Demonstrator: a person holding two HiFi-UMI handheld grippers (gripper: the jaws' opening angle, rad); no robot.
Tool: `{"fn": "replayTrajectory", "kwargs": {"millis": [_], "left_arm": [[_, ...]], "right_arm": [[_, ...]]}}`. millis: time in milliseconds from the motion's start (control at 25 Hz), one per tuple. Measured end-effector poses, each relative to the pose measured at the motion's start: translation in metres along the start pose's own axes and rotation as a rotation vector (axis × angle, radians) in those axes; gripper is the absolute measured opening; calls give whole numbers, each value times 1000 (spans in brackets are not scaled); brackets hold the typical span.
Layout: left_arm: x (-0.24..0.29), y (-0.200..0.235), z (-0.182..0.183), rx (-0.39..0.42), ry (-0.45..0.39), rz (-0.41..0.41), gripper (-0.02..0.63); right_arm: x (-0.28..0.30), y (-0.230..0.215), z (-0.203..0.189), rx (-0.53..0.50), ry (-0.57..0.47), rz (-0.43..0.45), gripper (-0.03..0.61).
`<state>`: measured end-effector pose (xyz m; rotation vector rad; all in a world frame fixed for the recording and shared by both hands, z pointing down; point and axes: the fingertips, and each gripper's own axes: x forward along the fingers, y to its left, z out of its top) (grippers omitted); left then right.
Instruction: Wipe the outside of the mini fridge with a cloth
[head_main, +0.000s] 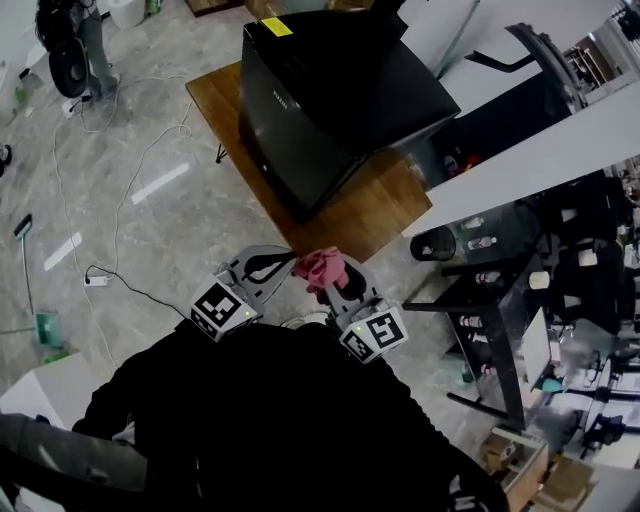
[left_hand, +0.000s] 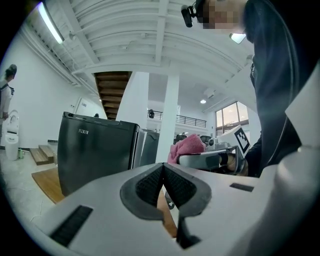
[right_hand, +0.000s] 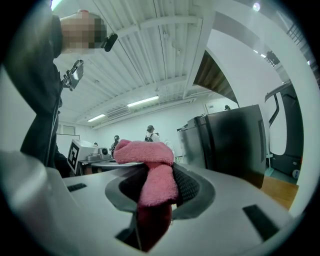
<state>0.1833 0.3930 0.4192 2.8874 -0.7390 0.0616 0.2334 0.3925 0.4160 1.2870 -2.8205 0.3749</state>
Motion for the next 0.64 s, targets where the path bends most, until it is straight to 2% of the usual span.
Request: {"fn": "replayTrajectory", "kwargs": {"millis": [240, 440, 640], "left_arm": [[-8, -6, -3, 7, 5, -6, 6], [-18, 4, -11, -22, 12, 31, 6], [-22, 2, -15, 4, 28, 24, 6]], "right_arm": [[-2, 7, -2, -26, -5, -10, 126], [-4, 12, -8, -31, 1, -23, 126], [-9, 14, -14, -27, 8, -32, 126]]}}
